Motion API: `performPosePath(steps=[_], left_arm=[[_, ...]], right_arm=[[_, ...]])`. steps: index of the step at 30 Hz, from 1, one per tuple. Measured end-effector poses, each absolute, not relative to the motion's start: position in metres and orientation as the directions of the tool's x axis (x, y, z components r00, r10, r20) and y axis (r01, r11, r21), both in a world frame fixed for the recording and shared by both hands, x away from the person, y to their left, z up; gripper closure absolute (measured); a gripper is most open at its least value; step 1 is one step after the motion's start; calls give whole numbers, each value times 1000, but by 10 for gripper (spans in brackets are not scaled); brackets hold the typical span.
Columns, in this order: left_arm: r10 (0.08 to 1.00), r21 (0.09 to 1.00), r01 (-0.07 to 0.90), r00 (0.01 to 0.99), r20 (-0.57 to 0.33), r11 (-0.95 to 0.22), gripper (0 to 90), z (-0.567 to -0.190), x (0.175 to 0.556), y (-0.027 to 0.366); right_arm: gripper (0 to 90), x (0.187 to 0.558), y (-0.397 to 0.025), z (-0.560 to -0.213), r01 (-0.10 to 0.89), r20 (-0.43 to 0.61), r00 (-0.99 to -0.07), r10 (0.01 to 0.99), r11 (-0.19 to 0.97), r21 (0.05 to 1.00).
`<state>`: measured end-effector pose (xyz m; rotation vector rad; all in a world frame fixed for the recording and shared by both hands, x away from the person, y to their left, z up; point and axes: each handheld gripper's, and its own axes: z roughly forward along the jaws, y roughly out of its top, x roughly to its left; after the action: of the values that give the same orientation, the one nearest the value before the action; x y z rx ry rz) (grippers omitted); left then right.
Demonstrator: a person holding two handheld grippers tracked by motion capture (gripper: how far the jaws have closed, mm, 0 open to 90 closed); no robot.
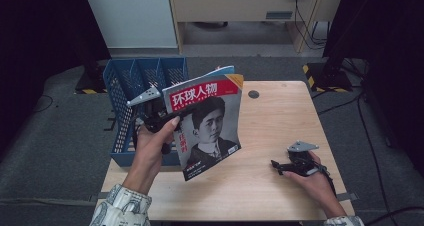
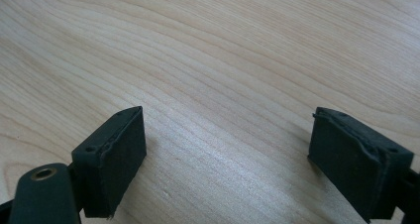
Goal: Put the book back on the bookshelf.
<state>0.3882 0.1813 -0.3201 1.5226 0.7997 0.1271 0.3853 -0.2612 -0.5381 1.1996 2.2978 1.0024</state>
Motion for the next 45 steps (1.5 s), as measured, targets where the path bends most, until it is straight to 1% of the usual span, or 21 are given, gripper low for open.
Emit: performPosePath(steps=[16,27,29,45], left_arm=[[564,912,393,730,-385,115,867,-319,387,207],[572,907,393,713,-405,153,867,-317,387,224],[571,903,393,706,-419,176,867,-318,388,231],[594,901,382,682,-426,207,867,-318,382,259]], right_arm=[[148,385,-261,-538,562,6,-576,817,390,729],[148,385,-261,-538,562,6,-576,817,391,730],[148,385,-261,-538,562,6,-576,817,390,729],[148,385,-261,-538,562,7,-576,817,390,730]])
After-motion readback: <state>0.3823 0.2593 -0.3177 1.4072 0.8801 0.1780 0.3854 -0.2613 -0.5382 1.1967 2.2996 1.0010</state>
